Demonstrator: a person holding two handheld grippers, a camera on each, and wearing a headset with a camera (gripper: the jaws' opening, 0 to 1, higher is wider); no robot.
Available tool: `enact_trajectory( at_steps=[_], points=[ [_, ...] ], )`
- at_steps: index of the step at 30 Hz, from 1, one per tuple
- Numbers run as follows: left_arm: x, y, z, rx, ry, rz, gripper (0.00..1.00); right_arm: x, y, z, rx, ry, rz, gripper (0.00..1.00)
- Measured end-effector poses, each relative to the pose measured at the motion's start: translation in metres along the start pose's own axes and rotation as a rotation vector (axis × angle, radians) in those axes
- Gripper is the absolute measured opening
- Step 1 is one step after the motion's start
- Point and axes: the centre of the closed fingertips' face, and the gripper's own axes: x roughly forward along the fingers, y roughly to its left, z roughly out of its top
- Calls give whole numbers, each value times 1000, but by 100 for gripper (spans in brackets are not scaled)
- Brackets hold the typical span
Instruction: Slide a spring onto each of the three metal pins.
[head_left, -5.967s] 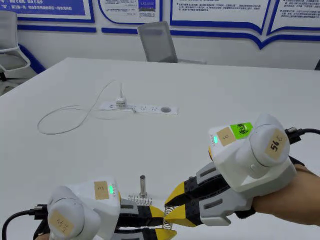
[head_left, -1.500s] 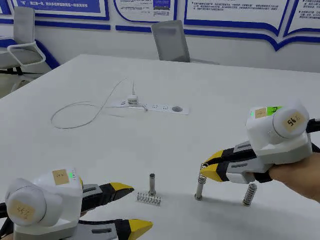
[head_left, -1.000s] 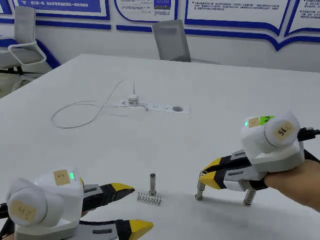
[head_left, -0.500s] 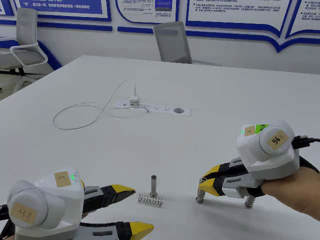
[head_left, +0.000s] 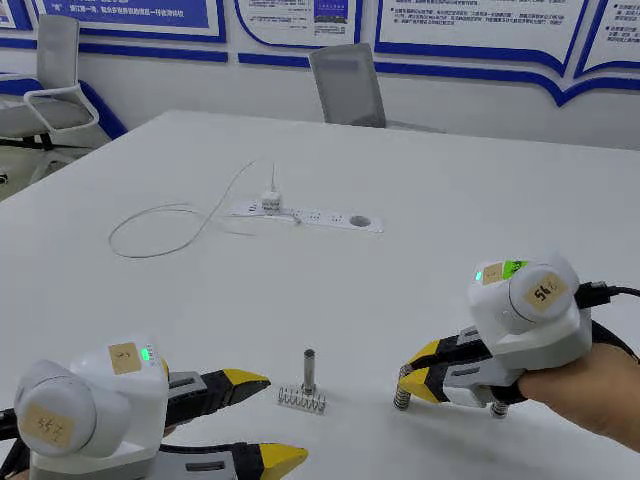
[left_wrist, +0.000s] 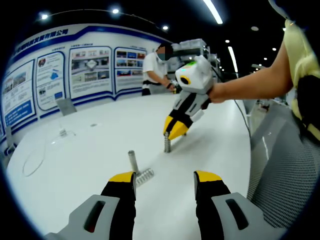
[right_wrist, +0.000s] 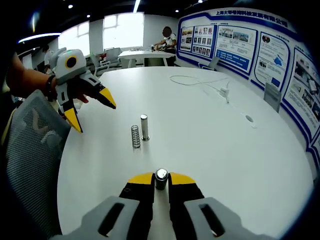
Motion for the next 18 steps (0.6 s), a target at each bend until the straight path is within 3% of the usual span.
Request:
enact_trajectory(
  at_steps=[18],
  points=[
    [-1,1,-1,-2,-3,4,47,0,0,-1,12,-2,-7,16]
  ],
)
